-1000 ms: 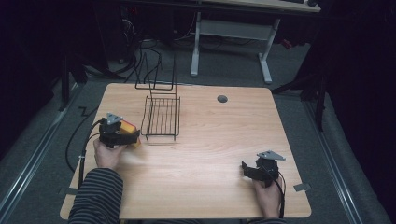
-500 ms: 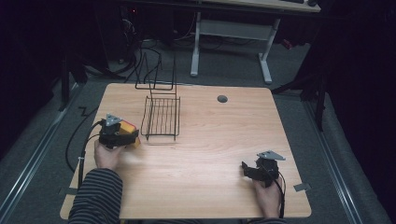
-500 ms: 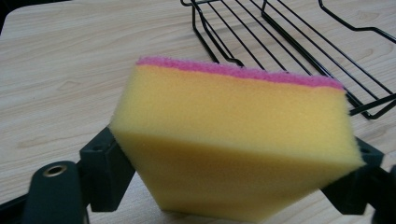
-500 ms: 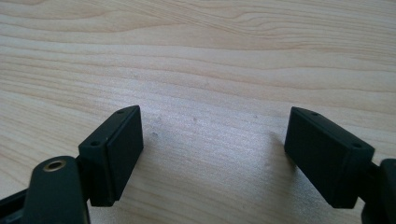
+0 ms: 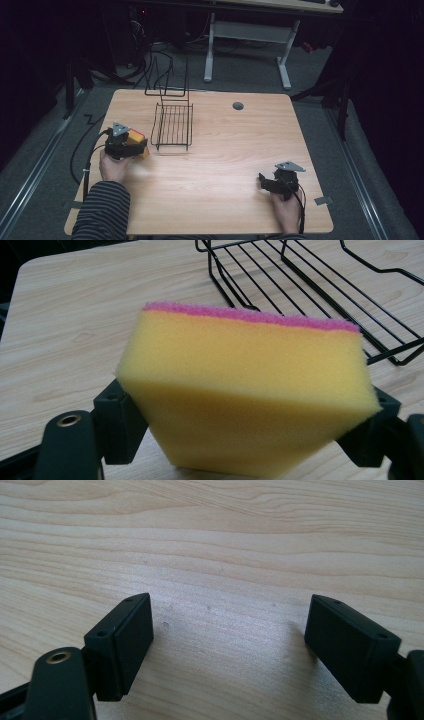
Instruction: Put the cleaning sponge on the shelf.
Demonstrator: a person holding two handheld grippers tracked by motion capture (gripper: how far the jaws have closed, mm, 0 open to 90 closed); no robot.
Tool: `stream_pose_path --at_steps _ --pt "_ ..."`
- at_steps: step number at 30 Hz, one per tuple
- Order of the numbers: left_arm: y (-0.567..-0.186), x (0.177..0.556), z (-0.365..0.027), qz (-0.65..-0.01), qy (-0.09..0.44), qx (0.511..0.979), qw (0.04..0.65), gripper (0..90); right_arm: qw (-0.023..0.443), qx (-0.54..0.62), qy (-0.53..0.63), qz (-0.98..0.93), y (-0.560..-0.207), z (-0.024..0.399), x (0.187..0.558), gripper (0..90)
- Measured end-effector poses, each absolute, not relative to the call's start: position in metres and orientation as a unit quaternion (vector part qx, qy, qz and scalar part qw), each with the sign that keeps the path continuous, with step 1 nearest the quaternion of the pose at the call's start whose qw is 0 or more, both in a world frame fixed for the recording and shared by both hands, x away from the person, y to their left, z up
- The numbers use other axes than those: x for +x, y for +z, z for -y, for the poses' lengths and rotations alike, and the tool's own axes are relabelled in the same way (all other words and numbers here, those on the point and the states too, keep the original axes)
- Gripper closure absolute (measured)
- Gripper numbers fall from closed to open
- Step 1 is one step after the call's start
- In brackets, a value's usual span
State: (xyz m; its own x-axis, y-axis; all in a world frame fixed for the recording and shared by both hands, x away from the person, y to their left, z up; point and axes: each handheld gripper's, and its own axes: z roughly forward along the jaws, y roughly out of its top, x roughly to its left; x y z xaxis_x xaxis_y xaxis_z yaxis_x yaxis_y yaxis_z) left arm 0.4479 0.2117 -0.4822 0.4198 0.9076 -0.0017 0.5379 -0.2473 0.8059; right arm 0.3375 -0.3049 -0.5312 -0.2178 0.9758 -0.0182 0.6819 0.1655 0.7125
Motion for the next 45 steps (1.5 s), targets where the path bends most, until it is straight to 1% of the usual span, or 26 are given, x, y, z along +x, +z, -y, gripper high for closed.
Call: stream_pose_path --at_steps 13,24,33,45 --pt "-0.472 0.44 -0.212 -0.482 0.227 0.746 0.4 22.4 0.248 0.574 0.296 -0.722 -0.531 0.305 0.337 19.6" --pt "-0.456 0.43 -0.209 -0.465 0.234 0.748 0.411 22.5 0.248 0.574 0.296 -0.722 -0.531 0.305 0.337 19.6" --pt "-0.449 0.424 -0.208 -0.464 0.227 0.746 0.42 22.5 0.248 0.574 0.296 -0.722 -0.531 0.305 0.337 19.6" --pt "-0.428 0.419 -0.195 -0.435 0.235 0.752 0.437 22.6 0.248 0.574 0.296 -0.722 -0.531 0.305 0.337 19.6"
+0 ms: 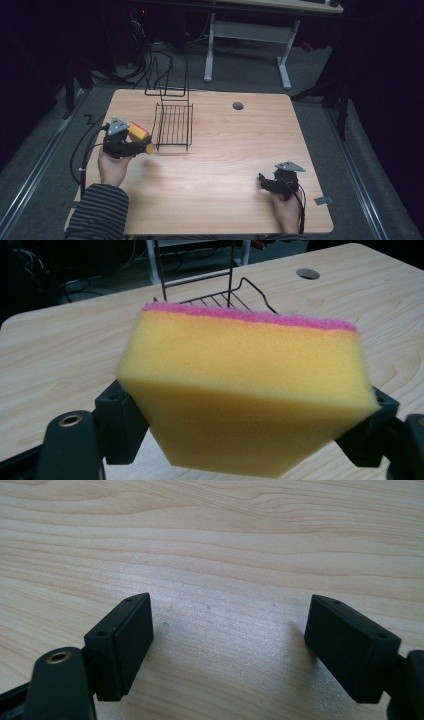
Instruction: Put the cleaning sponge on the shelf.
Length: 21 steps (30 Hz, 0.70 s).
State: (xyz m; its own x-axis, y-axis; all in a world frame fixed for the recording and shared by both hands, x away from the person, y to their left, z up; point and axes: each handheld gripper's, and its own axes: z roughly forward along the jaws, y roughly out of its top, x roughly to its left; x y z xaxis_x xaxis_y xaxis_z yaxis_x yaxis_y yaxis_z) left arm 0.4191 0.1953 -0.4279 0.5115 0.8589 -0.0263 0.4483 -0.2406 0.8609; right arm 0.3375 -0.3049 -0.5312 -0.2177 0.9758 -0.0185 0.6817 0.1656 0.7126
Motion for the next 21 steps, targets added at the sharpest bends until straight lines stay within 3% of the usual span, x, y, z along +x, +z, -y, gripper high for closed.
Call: stream_pose_path --at_steps 21 --pt "-0.409 0.431 -0.165 -0.399 0.224 0.769 0.446 22.7 0.248 0.574 0.296 -0.722 -0.531 0.305 0.337 19.6"
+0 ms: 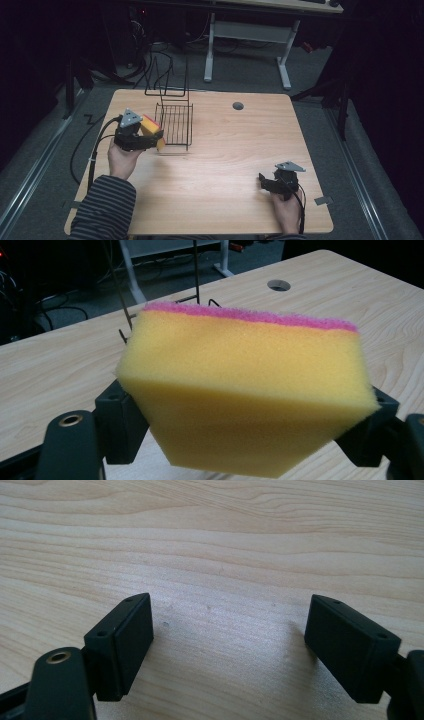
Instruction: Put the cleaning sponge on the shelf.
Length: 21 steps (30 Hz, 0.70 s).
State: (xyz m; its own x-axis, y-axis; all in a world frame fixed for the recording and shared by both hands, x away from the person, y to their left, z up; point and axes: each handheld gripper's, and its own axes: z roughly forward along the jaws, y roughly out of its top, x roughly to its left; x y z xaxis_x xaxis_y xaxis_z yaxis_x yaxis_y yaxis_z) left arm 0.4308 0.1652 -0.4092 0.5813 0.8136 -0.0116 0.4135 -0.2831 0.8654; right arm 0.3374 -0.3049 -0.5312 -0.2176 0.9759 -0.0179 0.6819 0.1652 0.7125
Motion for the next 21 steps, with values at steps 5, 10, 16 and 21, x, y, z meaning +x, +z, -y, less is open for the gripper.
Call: stream_pose_path --at_steps 5,10,16,21 --pt "-0.409 0.436 -0.16 -0.397 0.223 0.771 0.445 22.7 0.248 0.574 0.296 -0.722 -0.531 0.305 0.337 19.6" --pt "-0.407 0.442 -0.151 -0.391 0.221 0.775 0.445 22.7 0.248 0.574 0.296 -0.722 -0.531 0.305 0.337 19.6" --pt "-0.409 0.452 -0.142 -0.389 0.218 0.776 0.445 22.7 0.247 0.575 0.296 -0.721 -0.531 0.305 0.337 19.6" --pt "-0.41 0.456 -0.135 -0.384 0.218 0.779 0.446 22.8 0.247 0.575 0.296 -0.721 -0.531 0.305 0.337 19.6"
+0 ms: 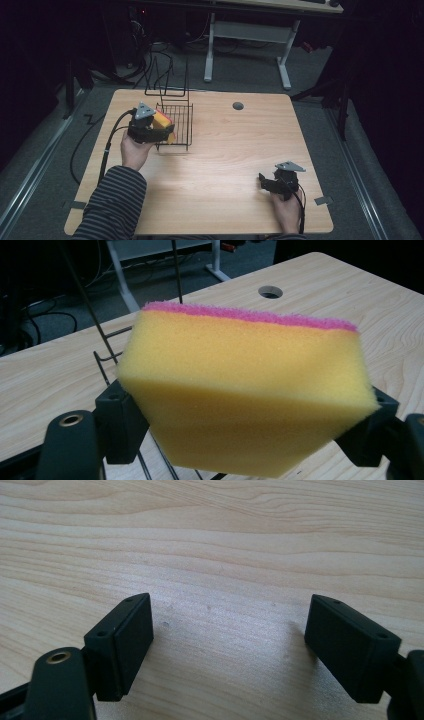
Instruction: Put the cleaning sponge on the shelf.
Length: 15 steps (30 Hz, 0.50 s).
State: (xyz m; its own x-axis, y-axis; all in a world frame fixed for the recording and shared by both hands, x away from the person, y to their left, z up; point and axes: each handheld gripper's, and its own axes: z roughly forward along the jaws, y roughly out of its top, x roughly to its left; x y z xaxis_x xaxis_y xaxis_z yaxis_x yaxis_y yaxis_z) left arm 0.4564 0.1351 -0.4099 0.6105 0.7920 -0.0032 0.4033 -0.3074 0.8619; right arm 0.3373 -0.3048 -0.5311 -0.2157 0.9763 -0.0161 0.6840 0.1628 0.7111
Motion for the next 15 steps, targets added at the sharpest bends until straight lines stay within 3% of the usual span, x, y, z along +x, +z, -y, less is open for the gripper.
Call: stream_pose_path --at_steps 15 --pt "-0.417 0.473 -0.118 -0.385 0.218 0.781 0.44 22.8 0.248 0.574 0.296 -0.722 -0.531 0.305 0.337 19.6"
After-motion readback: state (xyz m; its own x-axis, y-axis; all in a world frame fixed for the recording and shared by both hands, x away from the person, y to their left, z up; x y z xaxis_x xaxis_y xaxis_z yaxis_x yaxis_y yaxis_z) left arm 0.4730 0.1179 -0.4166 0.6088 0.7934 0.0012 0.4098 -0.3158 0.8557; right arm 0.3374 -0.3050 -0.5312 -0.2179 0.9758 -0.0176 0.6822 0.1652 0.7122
